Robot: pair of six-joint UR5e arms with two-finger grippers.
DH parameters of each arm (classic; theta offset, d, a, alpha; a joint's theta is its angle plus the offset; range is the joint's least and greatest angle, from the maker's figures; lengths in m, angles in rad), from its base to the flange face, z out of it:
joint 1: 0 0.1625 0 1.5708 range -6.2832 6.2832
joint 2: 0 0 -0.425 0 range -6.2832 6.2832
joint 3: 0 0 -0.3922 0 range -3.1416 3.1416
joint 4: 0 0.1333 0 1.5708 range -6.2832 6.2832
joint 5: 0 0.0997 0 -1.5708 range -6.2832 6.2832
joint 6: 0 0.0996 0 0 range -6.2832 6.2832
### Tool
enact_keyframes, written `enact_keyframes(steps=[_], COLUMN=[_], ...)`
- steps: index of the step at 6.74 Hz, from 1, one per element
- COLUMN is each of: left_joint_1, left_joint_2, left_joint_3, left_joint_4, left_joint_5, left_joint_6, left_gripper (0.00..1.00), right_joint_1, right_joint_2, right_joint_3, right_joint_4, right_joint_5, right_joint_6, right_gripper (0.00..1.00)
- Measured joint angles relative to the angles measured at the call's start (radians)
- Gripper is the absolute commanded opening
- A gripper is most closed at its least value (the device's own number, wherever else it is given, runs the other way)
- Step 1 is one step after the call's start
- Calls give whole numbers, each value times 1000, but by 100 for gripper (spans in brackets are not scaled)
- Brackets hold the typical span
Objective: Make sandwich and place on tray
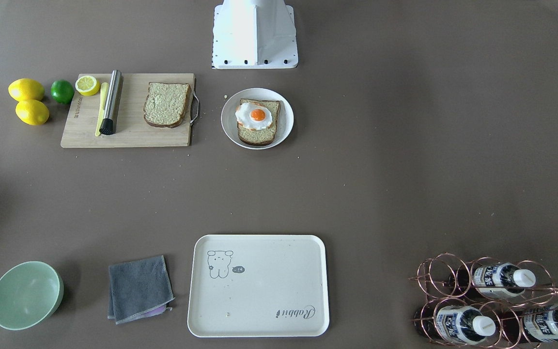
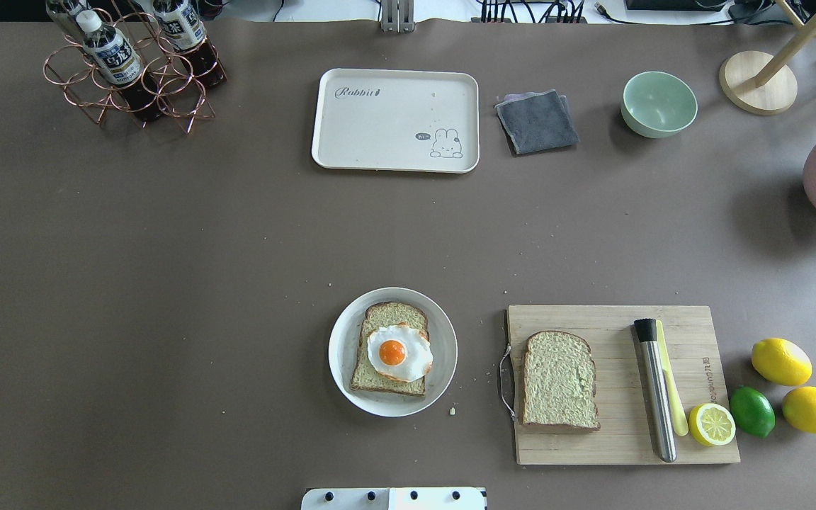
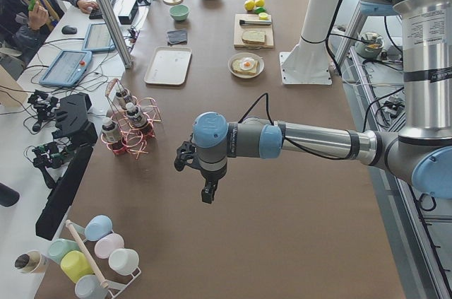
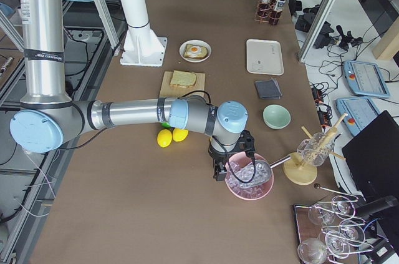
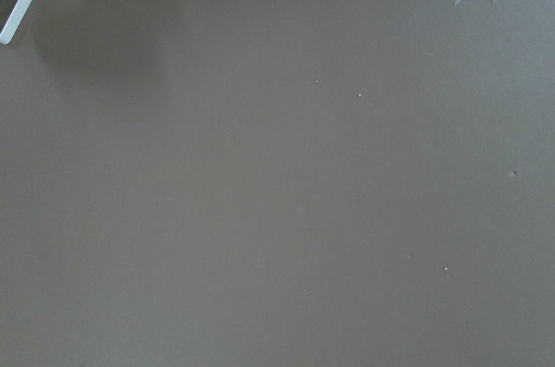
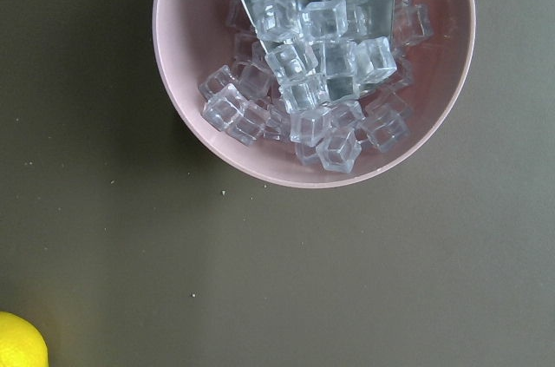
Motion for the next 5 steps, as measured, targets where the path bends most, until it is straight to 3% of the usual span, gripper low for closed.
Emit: enact_keyframes(steps=[5], left_joint_1=[-1], left_joint_2=[5], left_joint_3=[0], left_joint_4=[0], left_joint_5=[0], left_joint_6=[-3], left_gripper=[98], right_joint_1=[-12], right_joint_2=[1], right_joint_3=[0], right_joint_4=[0], right_joint_5=[-7], right_joint_6=[-3], right_gripper=[100])
